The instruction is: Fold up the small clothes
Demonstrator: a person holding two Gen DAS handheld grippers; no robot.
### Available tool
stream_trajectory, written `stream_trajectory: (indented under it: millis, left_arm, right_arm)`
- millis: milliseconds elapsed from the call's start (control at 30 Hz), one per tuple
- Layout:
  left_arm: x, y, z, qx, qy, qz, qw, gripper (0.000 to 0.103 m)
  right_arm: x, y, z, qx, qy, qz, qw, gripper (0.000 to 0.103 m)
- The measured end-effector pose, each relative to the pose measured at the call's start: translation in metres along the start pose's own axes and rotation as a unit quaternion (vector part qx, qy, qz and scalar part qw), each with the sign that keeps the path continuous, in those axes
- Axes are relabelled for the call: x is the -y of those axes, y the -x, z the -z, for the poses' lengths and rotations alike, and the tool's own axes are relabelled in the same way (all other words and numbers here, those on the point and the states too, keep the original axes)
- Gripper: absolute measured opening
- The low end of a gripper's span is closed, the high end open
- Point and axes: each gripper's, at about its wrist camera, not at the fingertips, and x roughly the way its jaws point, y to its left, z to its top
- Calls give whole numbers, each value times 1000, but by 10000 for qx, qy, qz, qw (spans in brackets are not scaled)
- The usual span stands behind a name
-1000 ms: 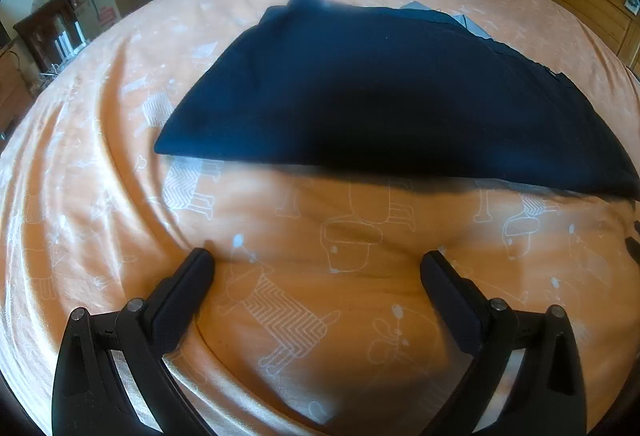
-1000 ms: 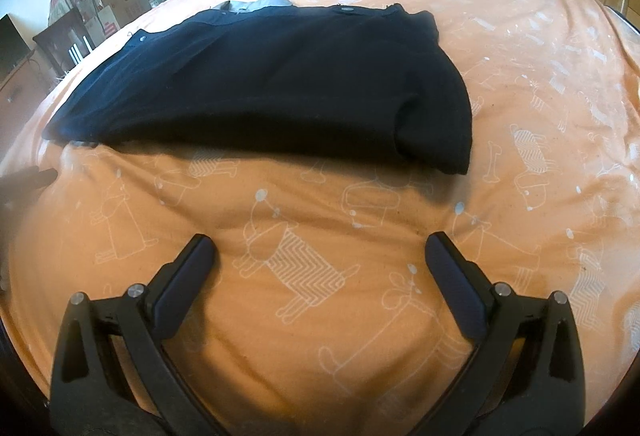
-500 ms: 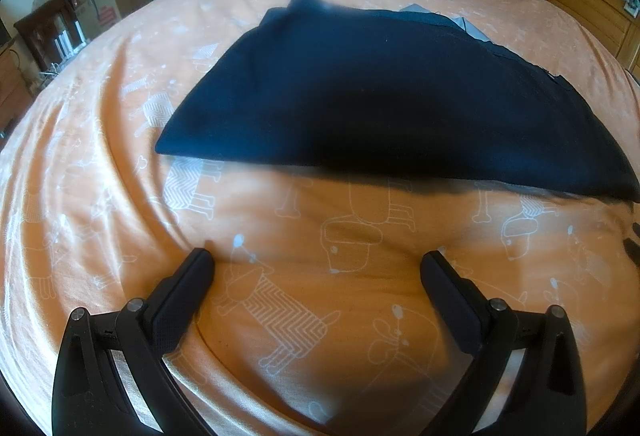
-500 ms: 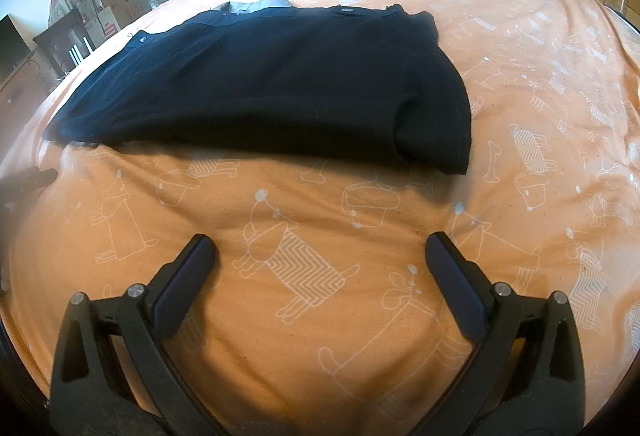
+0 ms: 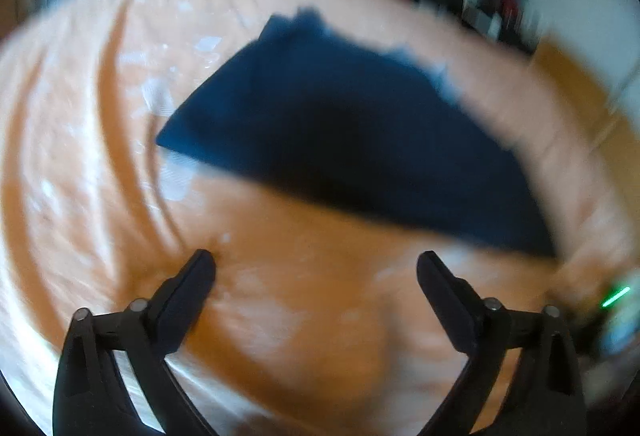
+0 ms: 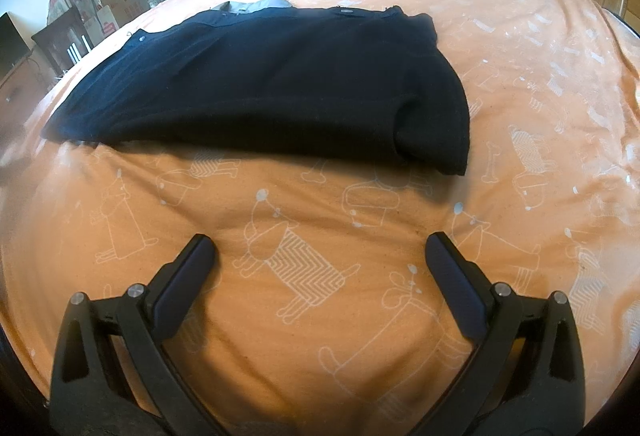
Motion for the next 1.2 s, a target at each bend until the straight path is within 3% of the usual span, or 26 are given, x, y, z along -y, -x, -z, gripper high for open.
stream_trajectory:
  millis: [67,100,200,267,400,633,733,767,800,867,900,1033,1067,1200]
  left_arm:
    - [-18,4,-12,119,747,903,9930,91]
    - [-27,2,-15,110,1014,1093,9888,90]
    - [-55,-17,-19,-75,1698,1133,9789,84]
    - [-65,-25,-21,-71,1838,1114,9766,76]
    - [-68,-37,-36,52,1877,1094,9761,75]
    - [-52,-58,-56,341,1318,469,9896,74]
    - [-45,-63,-64,484,1061,241,9929,65]
    - [-43,-65,-66,498,972,196,9938,52]
    - [-41,-67,-68,500,878,140,9948,34]
    - [-32,-67,-71,562,589,25,9967,10]
    - [-25,-65,-71,621,376,-36,9974,6]
    - [17,-58,-65,901,-748,-451,9921,6]
    - [23,-56,-62,952,-916,-519,9899,6]
    - [35,-55,-58,1009,-1284,-627,9846,6]
  right_arm:
    - [-3,1,1,19,32,79,10000,103]
    - [-4,1,1,22,41,107,9999,103]
    - [-5,1,1,27,58,154,9999,103]
    - [-5,1,1,23,52,158,9999,103]
    - [-7,4,0,-5,51,251,9997,103]
    - [-20,34,-12,-144,89,224,9996,102]
    - [-37,54,-34,-14,264,-1,9997,102]
    - [-45,59,-47,42,343,-93,9994,103]
    - [-55,62,-64,109,424,-182,9989,103]
    - [-72,56,-99,155,511,-473,9975,103]
    - [-79,50,-112,120,533,-600,9967,103]
    - [-135,2,-186,-14,842,-1177,9895,103]
    - [-158,-18,-209,-130,950,-1436,9850,103]
    - [-236,-74,-258,-515,1468,-1751,9722,103]
